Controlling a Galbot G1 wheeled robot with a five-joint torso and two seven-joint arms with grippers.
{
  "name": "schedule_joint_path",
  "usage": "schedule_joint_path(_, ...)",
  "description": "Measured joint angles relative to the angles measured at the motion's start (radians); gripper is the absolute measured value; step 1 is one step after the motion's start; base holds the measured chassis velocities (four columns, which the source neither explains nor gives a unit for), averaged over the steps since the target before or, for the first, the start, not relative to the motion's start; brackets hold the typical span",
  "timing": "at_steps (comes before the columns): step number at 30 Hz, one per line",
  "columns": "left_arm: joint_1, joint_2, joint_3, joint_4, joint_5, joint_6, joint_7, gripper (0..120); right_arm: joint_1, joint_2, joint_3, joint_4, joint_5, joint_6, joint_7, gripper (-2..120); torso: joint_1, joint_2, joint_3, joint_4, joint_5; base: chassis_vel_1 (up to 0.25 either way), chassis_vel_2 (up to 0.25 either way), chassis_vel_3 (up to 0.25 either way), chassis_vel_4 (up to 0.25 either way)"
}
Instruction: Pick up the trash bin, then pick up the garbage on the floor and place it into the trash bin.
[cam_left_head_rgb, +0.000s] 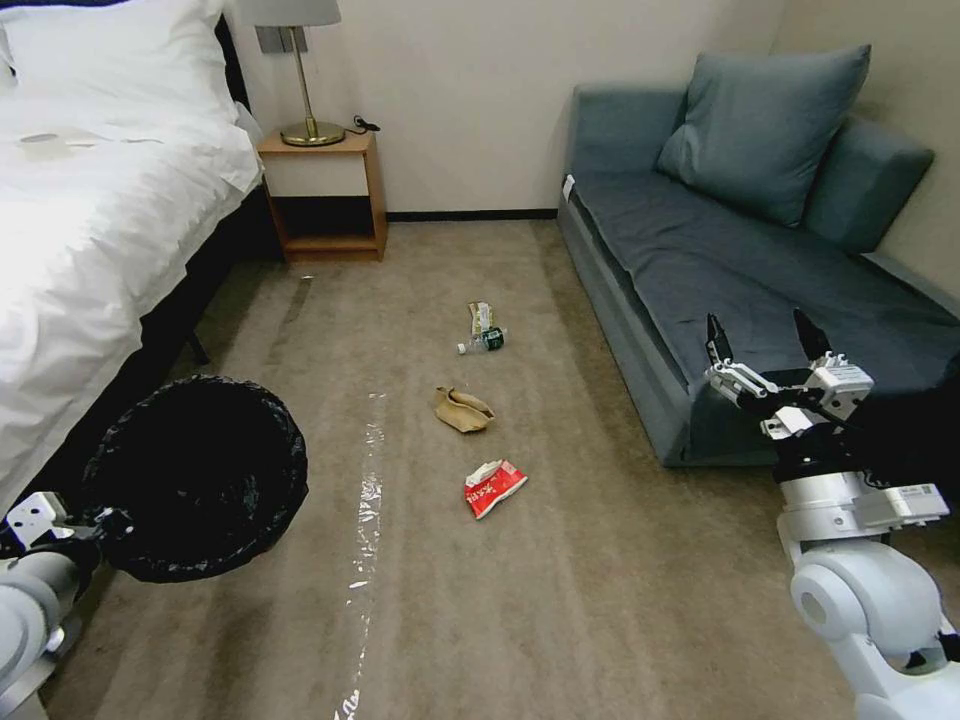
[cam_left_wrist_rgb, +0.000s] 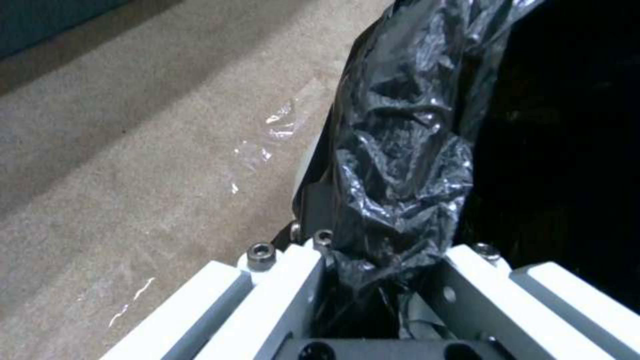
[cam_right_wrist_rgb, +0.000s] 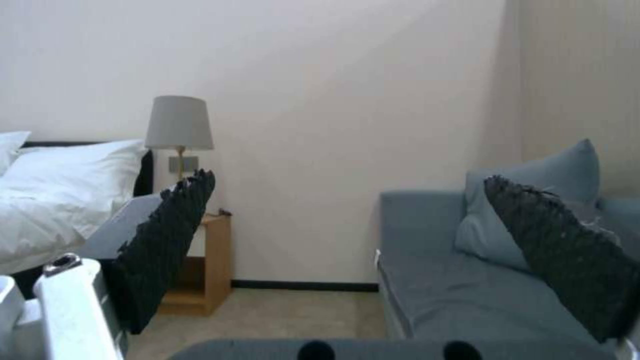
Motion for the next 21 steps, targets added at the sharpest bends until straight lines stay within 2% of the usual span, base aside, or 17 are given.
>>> schedule_joint_path(21, -0.005, 0.002, 0.001, -0.006, -0.001, -0.007, 0.000, 1, 0.000, -0.005, -0.006, -0.014, 0.001, 0.007, -0.014, 100, 0.000, 0.000, 0.000, -0.0002, 0.0001, -0.062, 0.063, 0.066, -0.067)
